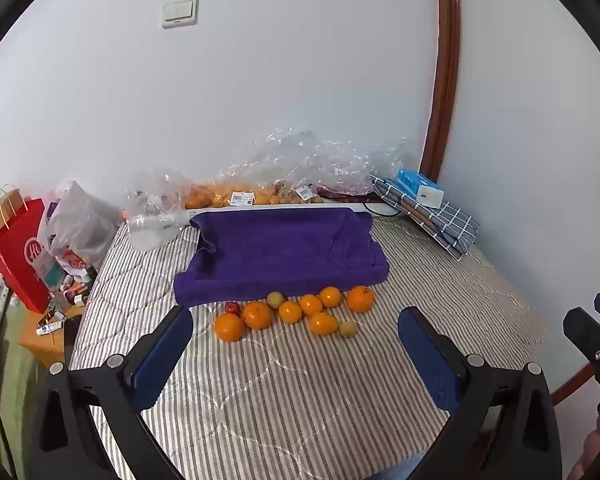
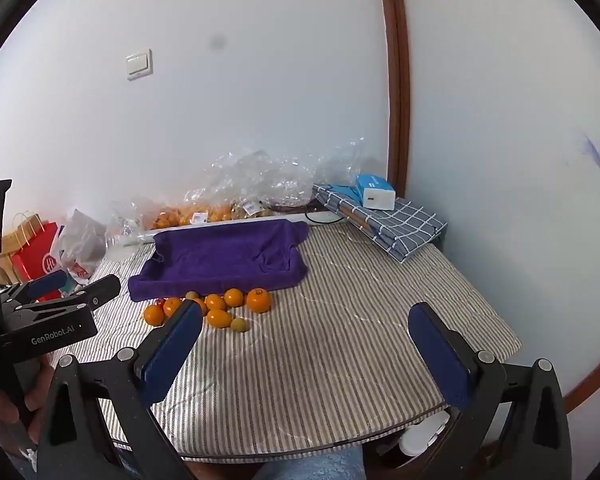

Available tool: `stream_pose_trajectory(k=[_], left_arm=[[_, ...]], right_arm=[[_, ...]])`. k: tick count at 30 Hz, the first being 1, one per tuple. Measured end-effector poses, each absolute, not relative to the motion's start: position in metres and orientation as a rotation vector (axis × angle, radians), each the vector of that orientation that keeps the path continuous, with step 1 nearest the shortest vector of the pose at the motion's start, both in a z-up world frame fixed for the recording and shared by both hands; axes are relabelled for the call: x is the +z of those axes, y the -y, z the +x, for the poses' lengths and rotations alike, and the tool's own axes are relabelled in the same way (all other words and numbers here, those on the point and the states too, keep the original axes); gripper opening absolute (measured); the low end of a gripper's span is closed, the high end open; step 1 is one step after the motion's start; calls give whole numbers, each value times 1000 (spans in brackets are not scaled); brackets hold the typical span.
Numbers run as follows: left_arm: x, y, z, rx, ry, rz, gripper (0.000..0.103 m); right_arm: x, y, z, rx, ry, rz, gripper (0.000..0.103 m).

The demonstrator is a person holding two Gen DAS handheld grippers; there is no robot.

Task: Organize fruits

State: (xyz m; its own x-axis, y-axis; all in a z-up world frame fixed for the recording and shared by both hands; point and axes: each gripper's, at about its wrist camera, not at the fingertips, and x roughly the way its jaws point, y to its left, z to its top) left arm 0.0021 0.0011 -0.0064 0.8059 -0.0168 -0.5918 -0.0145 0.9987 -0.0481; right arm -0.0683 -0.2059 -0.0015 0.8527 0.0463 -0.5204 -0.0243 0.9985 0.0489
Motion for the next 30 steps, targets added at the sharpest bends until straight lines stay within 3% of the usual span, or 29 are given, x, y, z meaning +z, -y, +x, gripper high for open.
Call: stream_pose_trajectory(k=[30], left_arm=[[-6, -12, -5, 23, -635, -68, 103]], right_arm=[[-15, 205, -69, 39, -546, 51, 102]])
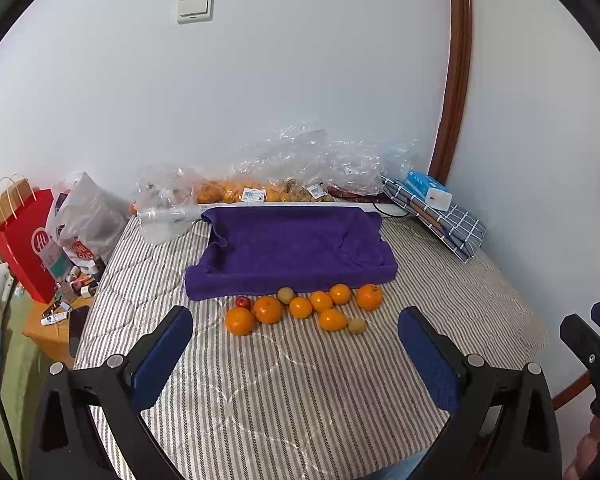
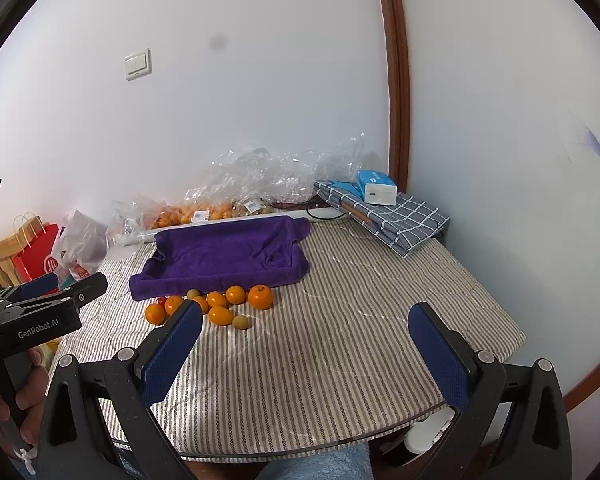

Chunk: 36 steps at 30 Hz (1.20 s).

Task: Organize fruits

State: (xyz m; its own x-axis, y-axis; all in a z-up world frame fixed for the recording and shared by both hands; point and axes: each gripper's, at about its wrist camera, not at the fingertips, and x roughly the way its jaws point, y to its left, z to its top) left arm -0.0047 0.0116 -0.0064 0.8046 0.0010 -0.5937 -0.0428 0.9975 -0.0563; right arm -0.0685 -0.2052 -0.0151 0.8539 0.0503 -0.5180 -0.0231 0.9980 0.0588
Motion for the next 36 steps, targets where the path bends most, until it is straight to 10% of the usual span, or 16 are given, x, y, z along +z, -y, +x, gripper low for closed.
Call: stream_pose_trajectory(k=[36], left_arm=[[-6, -15, -11, 25, -623, -74, 103]], right_arm=[[-15, 202, -71, 56, -538, 54, 102]])
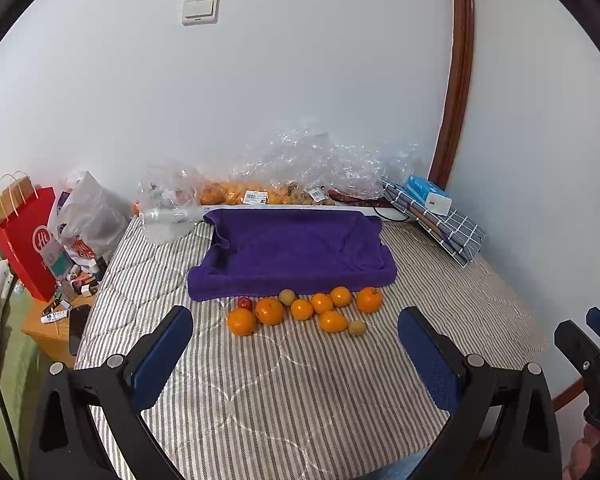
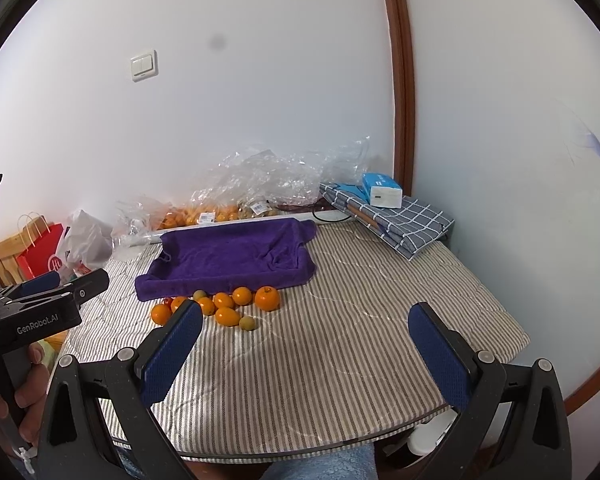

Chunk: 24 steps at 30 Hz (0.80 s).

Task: Organize fruits

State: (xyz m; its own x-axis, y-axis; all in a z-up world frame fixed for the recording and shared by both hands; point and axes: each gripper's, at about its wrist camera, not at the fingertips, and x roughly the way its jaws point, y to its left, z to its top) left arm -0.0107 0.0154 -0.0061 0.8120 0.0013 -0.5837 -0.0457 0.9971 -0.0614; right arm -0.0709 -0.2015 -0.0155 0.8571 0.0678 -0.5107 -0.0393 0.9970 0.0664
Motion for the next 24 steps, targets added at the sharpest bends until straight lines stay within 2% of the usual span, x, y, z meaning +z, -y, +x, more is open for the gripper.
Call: stream_pose_trajectory(k=[24], left_arm=[[3, -19, -7, 33, -600, -67, 103]], right_arm=[[-16, 205, -68, 99, -527, 82, 102]])
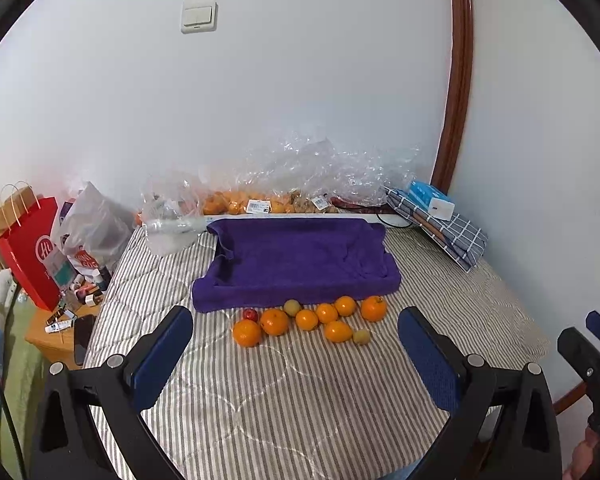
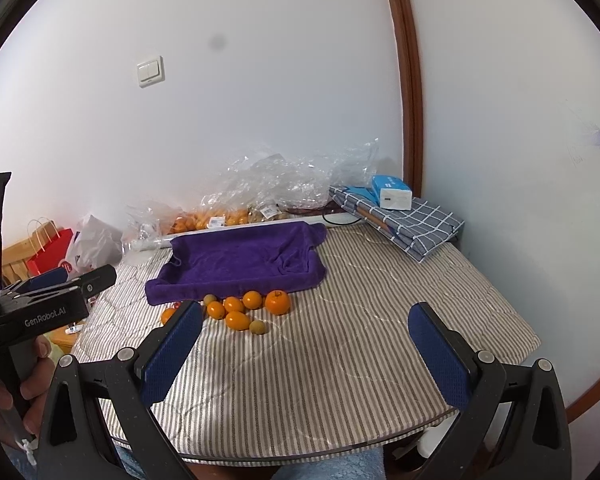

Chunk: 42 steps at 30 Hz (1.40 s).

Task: Organize fruits

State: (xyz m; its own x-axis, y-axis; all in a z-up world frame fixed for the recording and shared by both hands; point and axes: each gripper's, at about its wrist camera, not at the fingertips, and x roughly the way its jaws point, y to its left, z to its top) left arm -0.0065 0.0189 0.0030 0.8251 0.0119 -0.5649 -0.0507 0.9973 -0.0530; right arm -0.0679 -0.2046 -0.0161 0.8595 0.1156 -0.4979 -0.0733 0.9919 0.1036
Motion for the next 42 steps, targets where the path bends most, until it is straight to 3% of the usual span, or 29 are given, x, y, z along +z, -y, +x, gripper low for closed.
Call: stream_pose_trajectory(k=[11, 21, 28, 36, 42], left_arm=[[-23, -41, 24, 54, -620, -60, 103], [-82, -78, 73, 72, -746, -90, 101], [-130, -113, 95, 109, -824, -124, 99], [-165, -122, 111, 52, -878, -133, 99], [-179, -112, 128, 18, -898, -105, 90]], right_arm=[[-50, 201, -25, 144, -601, 69, 98], [-109, 187, 36, 126, -708, 53, 92], [-155, 165, 84, 160, -767, 2, 80], [-193, 149, 134, 211, -833, 31, 77], [-207, 145, 154, 213, -861, -10, 74]])
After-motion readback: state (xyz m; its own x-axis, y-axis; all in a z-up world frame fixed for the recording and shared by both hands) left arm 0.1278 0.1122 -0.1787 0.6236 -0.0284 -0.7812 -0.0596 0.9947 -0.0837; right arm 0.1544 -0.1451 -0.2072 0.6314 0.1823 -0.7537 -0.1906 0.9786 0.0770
